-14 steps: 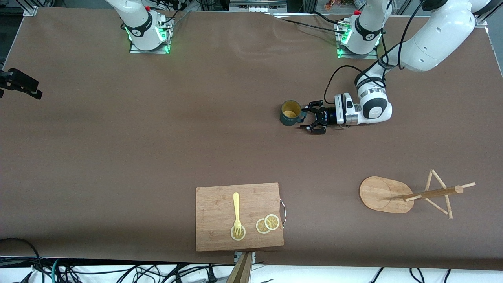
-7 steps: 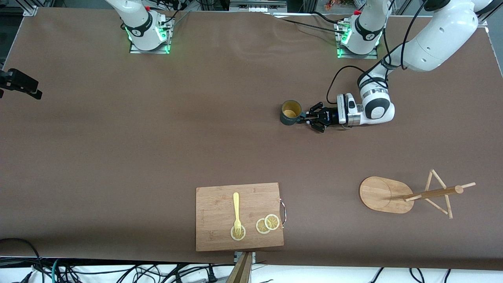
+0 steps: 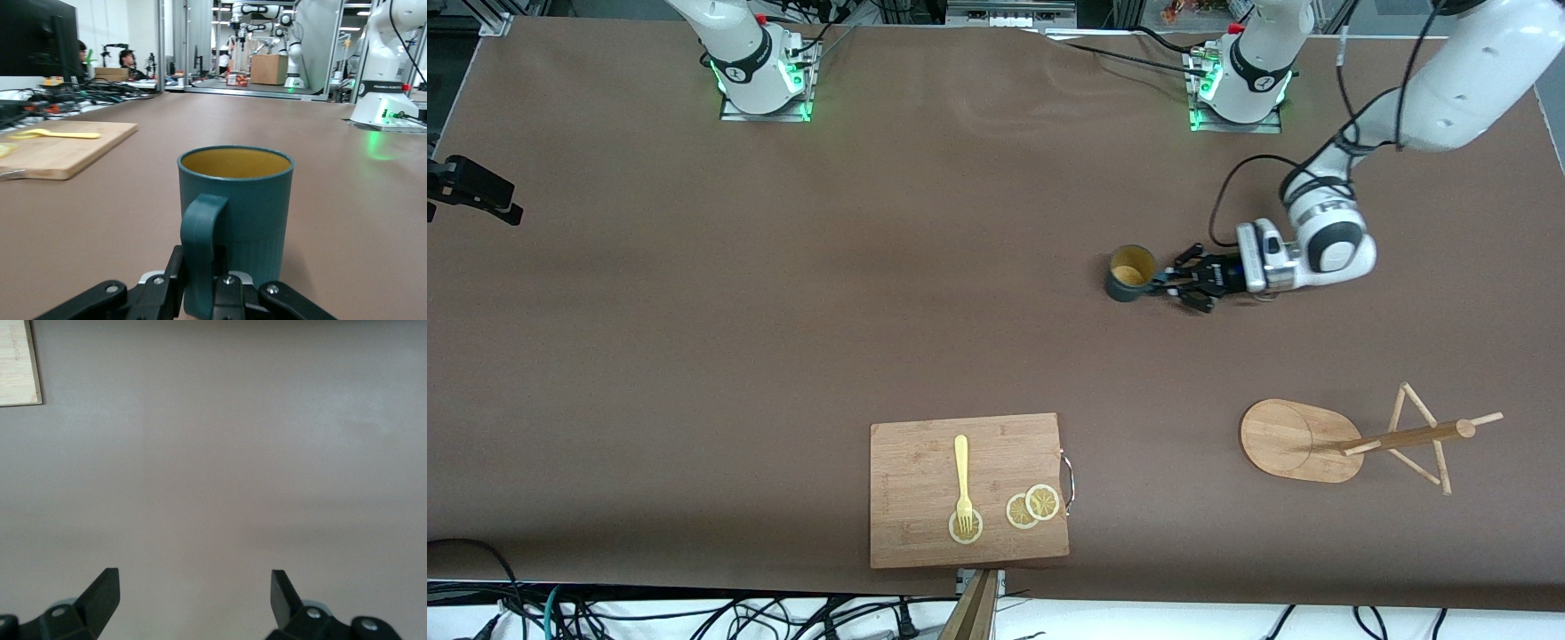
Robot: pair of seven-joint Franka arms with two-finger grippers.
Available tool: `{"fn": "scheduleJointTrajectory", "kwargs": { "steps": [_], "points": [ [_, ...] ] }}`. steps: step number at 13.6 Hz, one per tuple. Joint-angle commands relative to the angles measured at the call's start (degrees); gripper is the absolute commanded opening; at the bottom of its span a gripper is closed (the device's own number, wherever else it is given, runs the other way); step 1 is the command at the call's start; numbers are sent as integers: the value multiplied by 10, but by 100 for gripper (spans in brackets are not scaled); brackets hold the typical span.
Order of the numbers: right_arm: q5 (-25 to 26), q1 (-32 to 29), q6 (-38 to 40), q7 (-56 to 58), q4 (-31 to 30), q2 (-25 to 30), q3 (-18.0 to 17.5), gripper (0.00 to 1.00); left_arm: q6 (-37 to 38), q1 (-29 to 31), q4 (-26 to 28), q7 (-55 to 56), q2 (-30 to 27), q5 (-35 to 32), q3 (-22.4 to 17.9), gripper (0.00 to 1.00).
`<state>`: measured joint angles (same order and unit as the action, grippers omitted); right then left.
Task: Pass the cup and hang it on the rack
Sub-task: 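Lift the mug with the left gripper and carry it toward the rack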
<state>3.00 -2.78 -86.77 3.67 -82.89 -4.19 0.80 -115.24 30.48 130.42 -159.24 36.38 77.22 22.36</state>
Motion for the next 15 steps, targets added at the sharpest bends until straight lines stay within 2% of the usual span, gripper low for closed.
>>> {"fn": "scheduleJointTrajectory", "kwargs": {
  "steps": [1, 3, 4, 7, 10, 13, 15],
  "points": [
    [3, -4, -3, 12, -5, 4, -3, 100, 52, 86, 27, -34, -44, -39, 4, 0],
    [1, -4, -3, 11, -5, 1, -3, 100, 75, 136, 18, 65, -67, -78, 4, 0],
    [2, -4, -4, 8, -5, 1, -3, 100, 109, 166, 14, 132, -70, -92, 3, 0],
    [3, -6, -2, 10, -5, -3, -3, 100, 173, 242, -9, 306, -57, -109, 4, 0],
    [3, -4, -2, 7, -5, -3, -3, 100, 240, 258, -65, 456, -42, -109, -1, 0],
    [2, -5, -2, 6, -4, -3, -3, 100, 339, 282, -93, 722, -14, -109, -1, 0],
    [3, -5, -1, 6, -5, -3, -3, 100, 368, 284, -116, 809, -11, -103, 0, 0]
  ]
}}
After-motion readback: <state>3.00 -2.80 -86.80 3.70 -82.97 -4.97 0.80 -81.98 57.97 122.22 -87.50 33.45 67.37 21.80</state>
